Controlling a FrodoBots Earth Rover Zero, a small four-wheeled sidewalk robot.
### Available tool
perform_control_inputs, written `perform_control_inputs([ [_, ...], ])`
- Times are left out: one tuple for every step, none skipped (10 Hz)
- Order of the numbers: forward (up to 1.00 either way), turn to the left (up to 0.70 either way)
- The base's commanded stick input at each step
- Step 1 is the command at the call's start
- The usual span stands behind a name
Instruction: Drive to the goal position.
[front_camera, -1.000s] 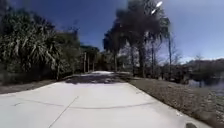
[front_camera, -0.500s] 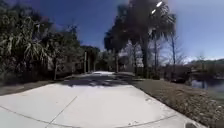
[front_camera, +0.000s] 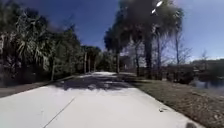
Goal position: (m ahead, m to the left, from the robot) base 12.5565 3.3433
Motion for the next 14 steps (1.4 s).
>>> perform_control_inputs([
  [1.0, 0.0],
  [1.0, 0.0],
  [1.0, 0.0],
  [1.0, 0.0],
  [1.0, 0.0],
  [1.0, 0.0],
  [1.0, 0.0],
  [1.0, 0.0],
  [1.0, 0.0],
  [1.0, 0.0],
  [1.0, 0.0],
  [1.0, 0.0],
  [1.0, 0.0],
  [1.0, 0.0],
])
